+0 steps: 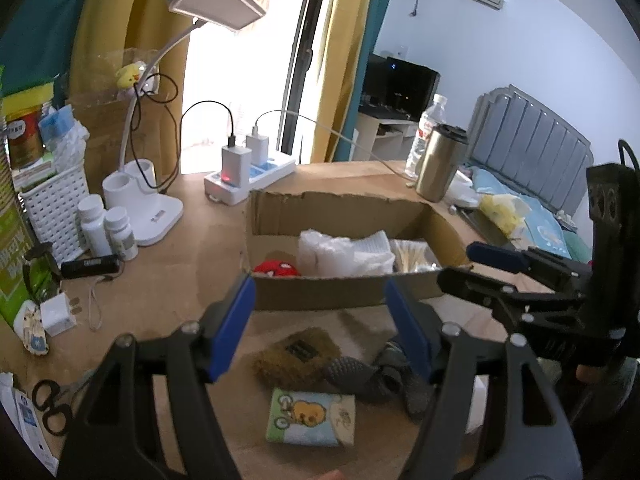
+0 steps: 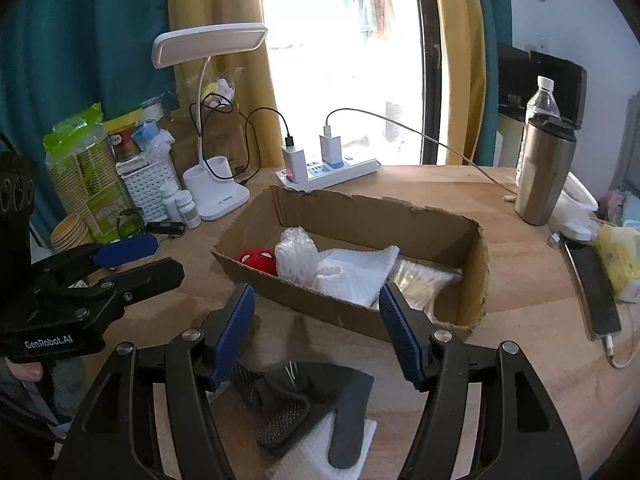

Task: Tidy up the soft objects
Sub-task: 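Grasp the white bubble-wrap sheet with the right tool while the left tool grasps the cartoon tissue pack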

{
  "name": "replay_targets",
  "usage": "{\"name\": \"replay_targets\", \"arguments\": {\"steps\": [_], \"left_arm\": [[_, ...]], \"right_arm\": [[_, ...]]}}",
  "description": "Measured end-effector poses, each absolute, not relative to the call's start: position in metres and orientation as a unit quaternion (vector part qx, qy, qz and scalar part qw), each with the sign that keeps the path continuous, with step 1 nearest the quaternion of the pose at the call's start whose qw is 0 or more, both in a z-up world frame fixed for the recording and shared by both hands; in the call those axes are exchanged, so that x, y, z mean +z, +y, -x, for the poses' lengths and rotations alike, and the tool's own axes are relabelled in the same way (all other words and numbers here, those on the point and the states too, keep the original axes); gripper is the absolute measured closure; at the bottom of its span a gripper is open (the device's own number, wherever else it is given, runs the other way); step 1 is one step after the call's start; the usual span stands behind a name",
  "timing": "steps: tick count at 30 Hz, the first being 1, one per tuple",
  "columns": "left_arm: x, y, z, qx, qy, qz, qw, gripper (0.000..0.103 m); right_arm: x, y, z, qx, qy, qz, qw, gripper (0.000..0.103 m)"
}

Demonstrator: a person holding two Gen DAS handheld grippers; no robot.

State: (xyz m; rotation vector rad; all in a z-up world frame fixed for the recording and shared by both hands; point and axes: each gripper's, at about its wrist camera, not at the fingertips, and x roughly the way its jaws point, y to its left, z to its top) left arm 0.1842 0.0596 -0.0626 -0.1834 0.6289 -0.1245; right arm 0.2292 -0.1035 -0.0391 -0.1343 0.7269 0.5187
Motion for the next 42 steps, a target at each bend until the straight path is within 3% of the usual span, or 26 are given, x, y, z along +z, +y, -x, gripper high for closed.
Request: {"name": "replay_targets", "arguments": {"steps": [10,42], "left_arm": [[-0.068,0.052,-0.172,-0.056,0.309,0.09,0.945,0.026],[-0.119,0.022,-0.148,-0.058,0.361,0.086,0.927,0.025]], "right_arm": [[-0.042,-0.116,-0.216,0.244,0.353,0.062,0.901,0.035],[-0.097,-0.147,-0.181,0.236,0.407,0.048,0.881,0.035]]}}
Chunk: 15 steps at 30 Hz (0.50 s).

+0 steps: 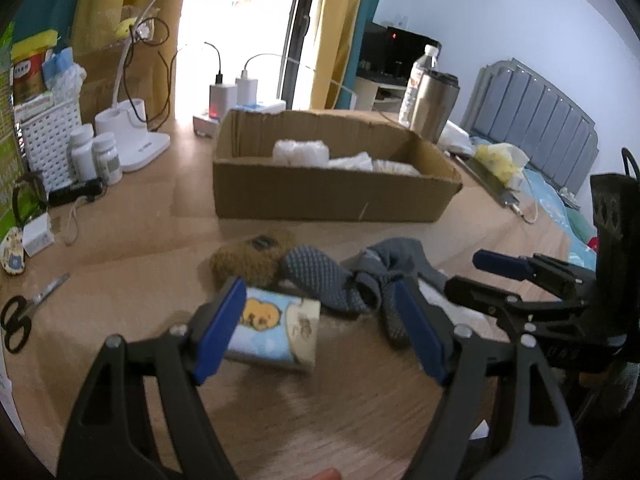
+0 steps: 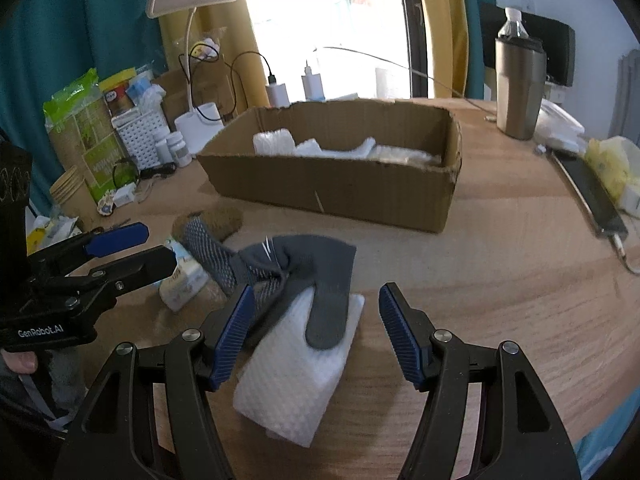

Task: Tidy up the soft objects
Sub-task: 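Grasp the white bubble-wrap sheet with the right tool while the left tool grasps the cartoon tissue pack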

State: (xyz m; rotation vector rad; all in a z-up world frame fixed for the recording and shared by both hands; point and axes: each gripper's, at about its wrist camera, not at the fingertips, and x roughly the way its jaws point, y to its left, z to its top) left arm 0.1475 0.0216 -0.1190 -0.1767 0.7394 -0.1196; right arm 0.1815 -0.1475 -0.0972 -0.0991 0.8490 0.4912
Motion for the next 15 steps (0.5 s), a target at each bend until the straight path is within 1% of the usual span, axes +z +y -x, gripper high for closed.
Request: {"name": "replay_targets", "arguments": {"steps": [15], "left_arm": [[-0.137,0.021,-0.141,-0.05,0.372,0.088,0.923,0.025]], "right_arm": [[-0.121,-0.151,-0.168,0.234,0.43,0.048,0.87,0.035]]}}
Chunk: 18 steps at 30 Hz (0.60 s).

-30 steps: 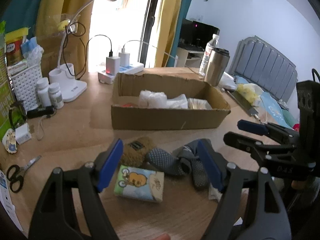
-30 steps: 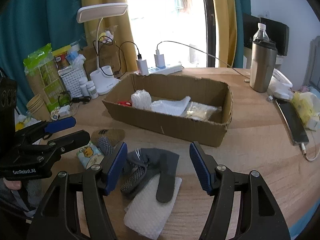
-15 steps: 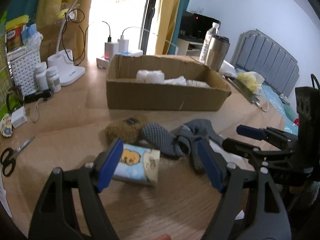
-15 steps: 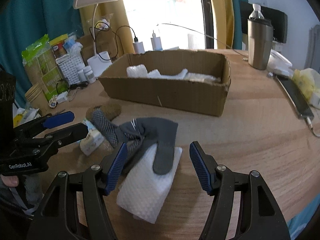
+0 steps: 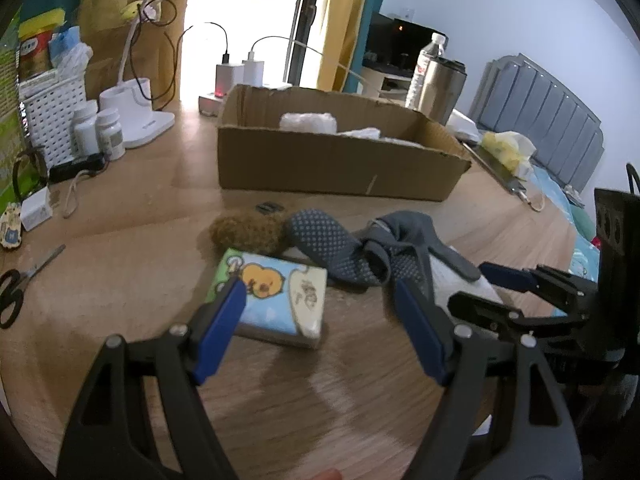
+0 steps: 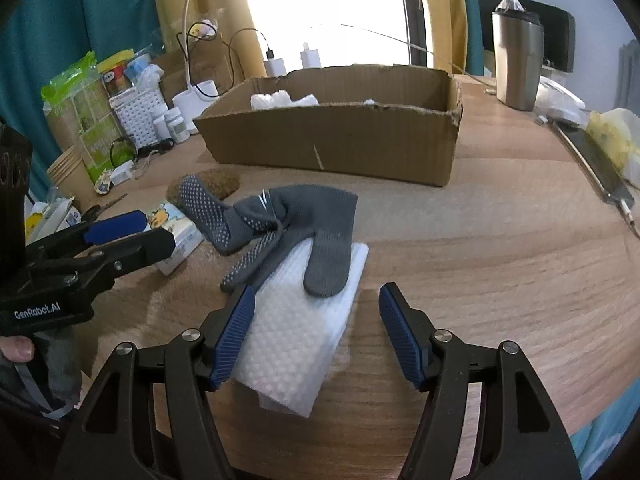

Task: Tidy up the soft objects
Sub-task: 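Grasp the white bubble-wrap sheet with the right tool while the left tool grasps the cartoon tissue pack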

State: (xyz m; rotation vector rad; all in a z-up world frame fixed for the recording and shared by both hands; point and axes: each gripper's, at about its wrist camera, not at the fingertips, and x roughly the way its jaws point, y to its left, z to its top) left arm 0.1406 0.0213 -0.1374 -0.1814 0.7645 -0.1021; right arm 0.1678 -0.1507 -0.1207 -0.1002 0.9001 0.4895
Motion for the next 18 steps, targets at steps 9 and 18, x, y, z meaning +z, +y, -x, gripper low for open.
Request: {"name": "replay_targets", "arguments": {"steps": [9,18], "left_arm": [[-0.135,0.032,-0.144,-0.028,0.368,0.082,0.926,0.025],[-0.149,0.033,-0.156,-0.018,0.397,0.059,0.916,0.025]], "right_arm": [[-0.121,-0.148,-0.169,0.235,0.43,0.061,0.869,0.035],[-0.122,-0.147,-0.169,0.243,0.427,0.068,0.868,0.044]]}}
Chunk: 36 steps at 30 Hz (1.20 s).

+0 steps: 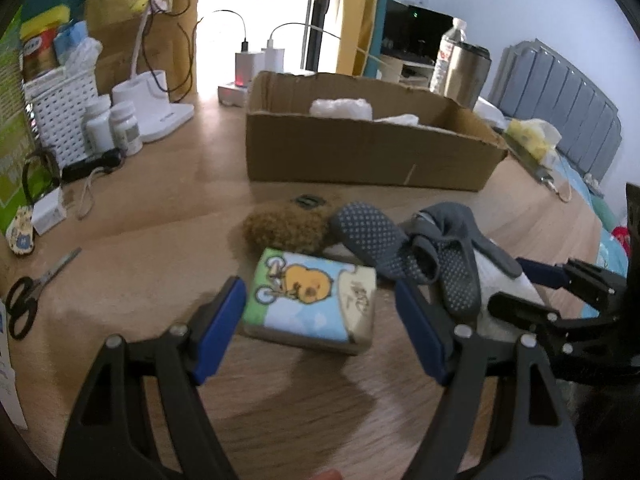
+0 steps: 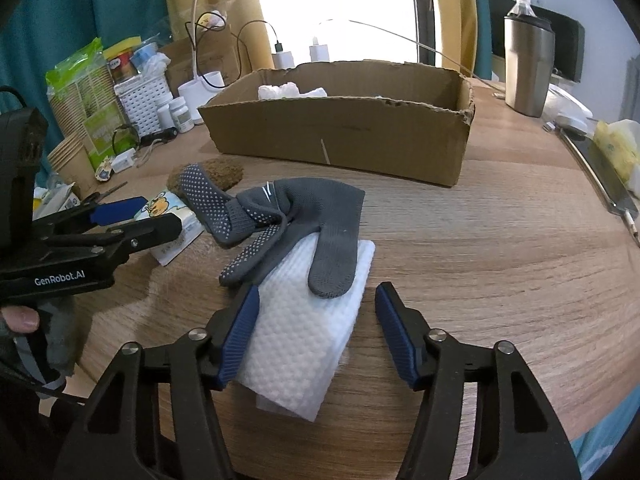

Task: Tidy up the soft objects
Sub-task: 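Grasp the white bubble-wrap sheet with the right tool while the left tool grasps the cartoon tissue pack, then carry the bubble-wrap sheet and tissue pack over the cardboard box and lower them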

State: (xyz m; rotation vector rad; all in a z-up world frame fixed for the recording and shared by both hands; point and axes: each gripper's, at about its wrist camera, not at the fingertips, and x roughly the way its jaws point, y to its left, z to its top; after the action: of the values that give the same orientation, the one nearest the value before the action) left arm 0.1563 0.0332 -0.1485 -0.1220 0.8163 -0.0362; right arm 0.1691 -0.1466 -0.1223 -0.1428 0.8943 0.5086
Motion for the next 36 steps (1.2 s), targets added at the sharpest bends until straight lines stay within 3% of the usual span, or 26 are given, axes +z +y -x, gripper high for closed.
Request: {"name": "replay_targets", "arguments": {"steps": [8,11,15,36], "left_arm": [[-0.153,0.03,-0.158,-0.024,0.407,0.053,0.912,0.026],[-0.151,0.024,-0.155,-0.031,0.399,0.036,0.916,0.038],[-0.15,0.018,-0.151,-0.045,0.398,0.024,0.916,0.038],[-0.104,-0.003,-0.125,-0.103,0.358,0.028,0.928,0.038]], "right_arm": [[-0.123,-0.141,-0.163,0.262,0.424,0.089,0.862,0.071],[-0.123,-0.14,-0.16,0.264,0.424,0.093,0.861,0.078],[-0.12,-0.139,-0.156,0.264,0.418,0.103,0.863,0.087],[-0.073,-0.15,-0.138,0.274,0.354,0.095,0.889,0.089]]}}
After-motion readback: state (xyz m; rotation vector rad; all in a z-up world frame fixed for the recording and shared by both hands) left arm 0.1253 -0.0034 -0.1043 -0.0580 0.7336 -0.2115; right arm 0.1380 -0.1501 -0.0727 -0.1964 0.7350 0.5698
